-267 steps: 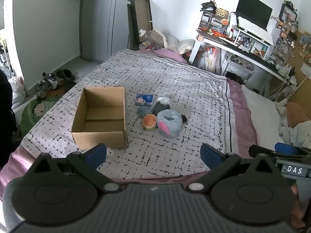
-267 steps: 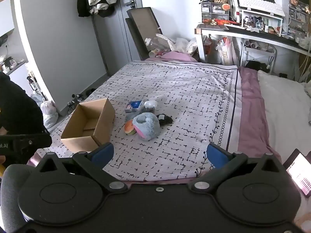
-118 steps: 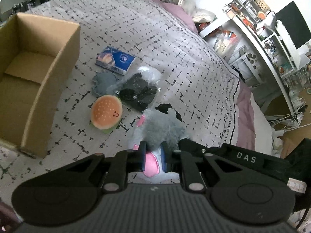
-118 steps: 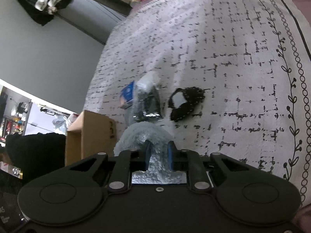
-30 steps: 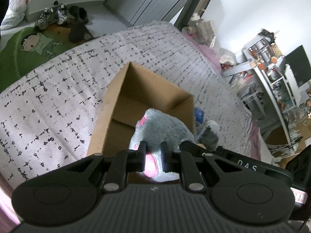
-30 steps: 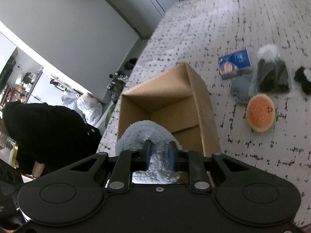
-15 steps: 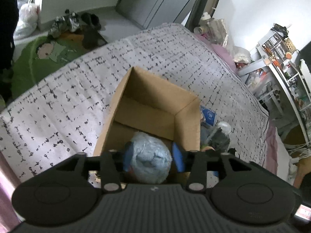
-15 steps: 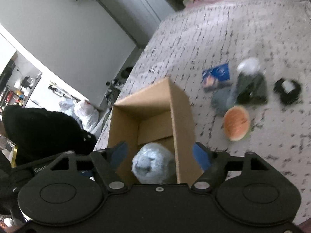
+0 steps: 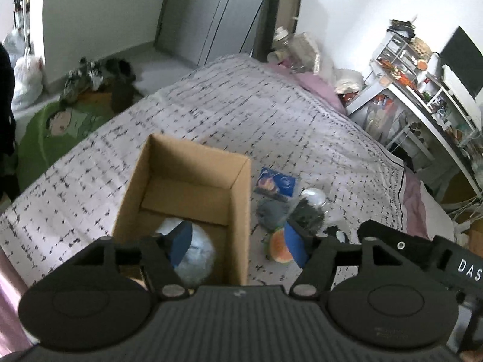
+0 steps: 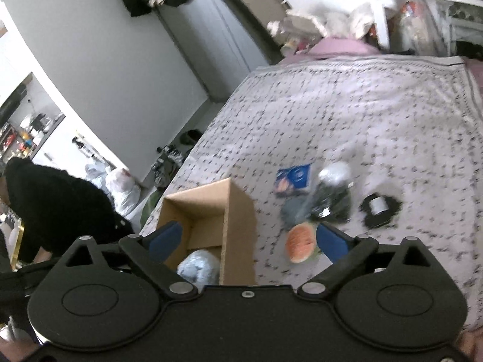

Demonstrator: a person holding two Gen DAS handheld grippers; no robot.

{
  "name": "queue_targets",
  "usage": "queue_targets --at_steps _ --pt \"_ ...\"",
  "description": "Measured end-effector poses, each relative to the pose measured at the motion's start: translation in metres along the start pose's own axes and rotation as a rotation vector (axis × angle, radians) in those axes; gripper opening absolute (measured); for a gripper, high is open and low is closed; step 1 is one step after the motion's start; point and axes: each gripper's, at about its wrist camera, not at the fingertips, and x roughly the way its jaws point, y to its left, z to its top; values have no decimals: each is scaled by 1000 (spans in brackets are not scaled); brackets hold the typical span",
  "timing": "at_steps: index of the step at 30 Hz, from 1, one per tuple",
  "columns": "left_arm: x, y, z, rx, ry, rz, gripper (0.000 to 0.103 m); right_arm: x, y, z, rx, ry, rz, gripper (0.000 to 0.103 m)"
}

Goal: Organize soft objects
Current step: 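Open the left gripper to drop the plush into the box, then grasp the orange burger plush with the left gripper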

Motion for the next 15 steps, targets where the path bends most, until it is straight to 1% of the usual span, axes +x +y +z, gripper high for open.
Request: queue_targets --at_steps 2,3,6,10,15 --pt "-3 -12 -1 23 -12 -9 72 -9 -9 4 -3 -23 -1 100" --pt "-4 -18 -1 39 -13 -15 73 -13 -12 7 -2 -34 -2 103" --pt "-7 -35 -2 73 -15 -33 75 -23 -25 14 -1 -51 -1 103" --pt "-10 -53 -5 90 -25 -39 79 -32 -42 21 -5 -67 -9 103" --pt "-10 -68 -8 87 -24 -52 81 -41 -61 25 -4 -80 -19 103"
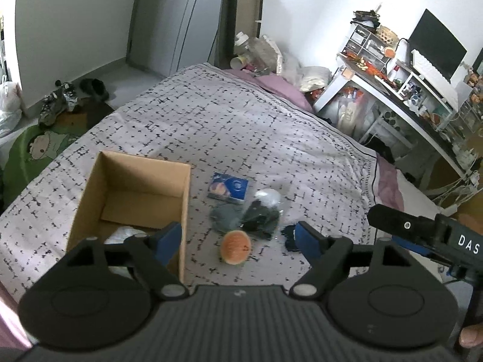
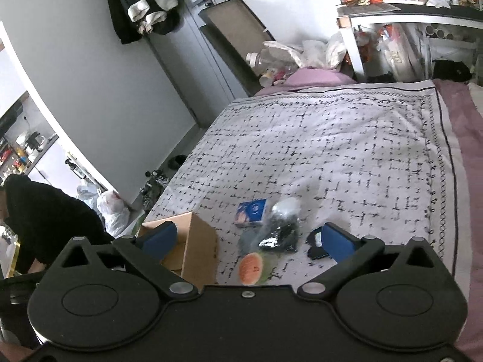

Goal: Organize soft objects
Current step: 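Grasp the orange burger plush with the left gripper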

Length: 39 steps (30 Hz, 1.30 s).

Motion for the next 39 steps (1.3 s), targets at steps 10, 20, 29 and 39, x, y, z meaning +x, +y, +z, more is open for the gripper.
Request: queue_targets --at_steps 10,20,29,39 --pt "7 -28 -2 19 -1 -2 81 -1 -42 1 30 -13 -17 103" --pt "33 -40 -6 5 19 25 81 17 -78 -3 133 19 -40 103" --pt "70 -43 -12 -6 51 63 81 42 -101 -4 219 69 -21 103" --pt "116 -40 -25 -18 115 56 80 72 -122 -7 279 109 -64 92"
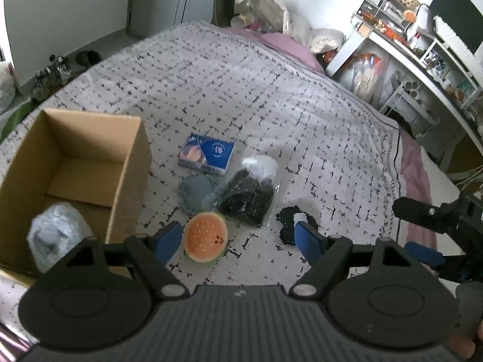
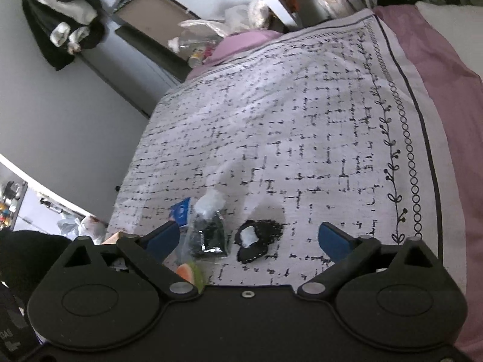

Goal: Organize soft objects
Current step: 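Grasp the orange burger plush with the left gripper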

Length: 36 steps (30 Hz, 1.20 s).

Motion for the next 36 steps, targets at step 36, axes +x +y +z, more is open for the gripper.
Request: queue_targets --at_steps 36 --pt "96 31 -13 -87 117 45 45 116 36 -8 -234 190 -146 77"
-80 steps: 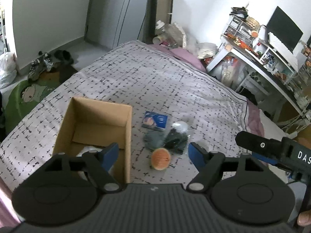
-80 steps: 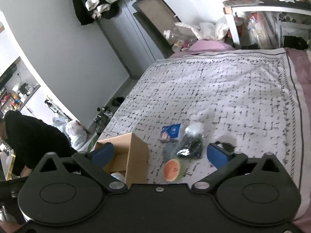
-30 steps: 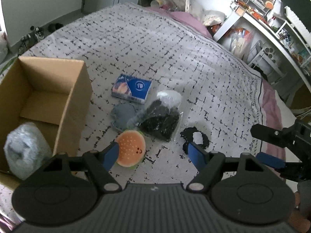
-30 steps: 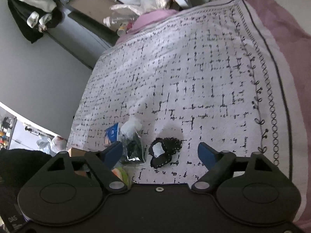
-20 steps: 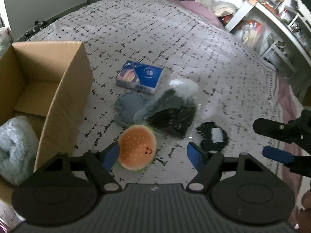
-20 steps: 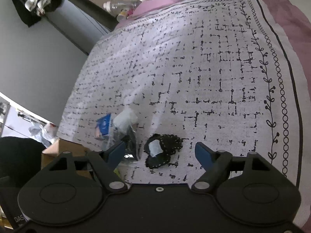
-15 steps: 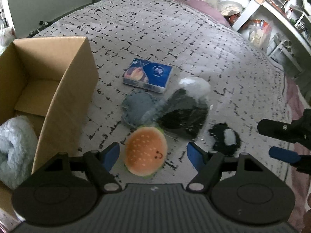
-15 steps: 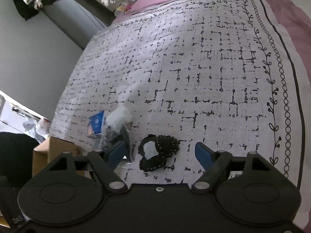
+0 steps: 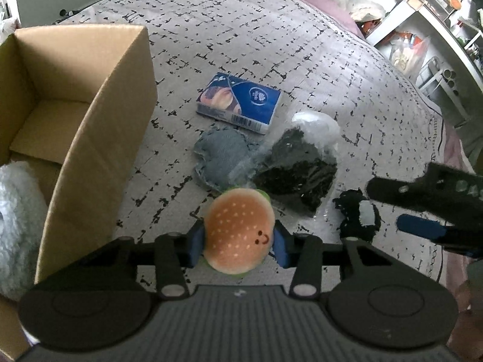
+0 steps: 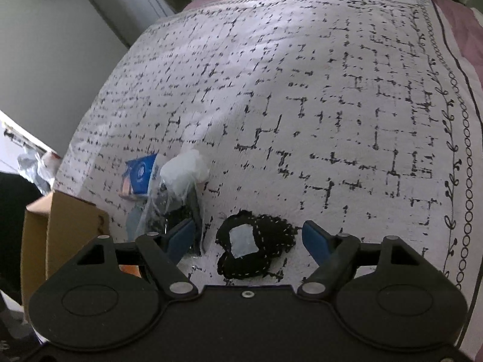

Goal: Organize soft objects
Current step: 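Grasp the orange burger plush with the left gripper, then carry the burger plush with the left gripper over the box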

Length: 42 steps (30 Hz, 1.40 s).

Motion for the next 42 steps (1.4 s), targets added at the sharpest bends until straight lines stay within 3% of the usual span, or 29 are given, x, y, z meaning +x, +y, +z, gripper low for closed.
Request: queue_targets --at_steps 4,6,10,12,42 --pt "-7 -2 1 2 -10 -19 45 5 4 -1 -29 11 -25 71" --pt "-11 -3 1 6 -13 -28 45 12 2 -2 -26 41 -30 43" --pt "-22 -5 1 13 -25 -38 45 12 3 -6 -44 48 -20 34" --pt "-29 -6 1 15 -32 -42 45 5 5 -8 -49 41 -2 19" --pt "-136 2 1 33 -183 -83 45 -83 15 -32 32 -90 237 18"
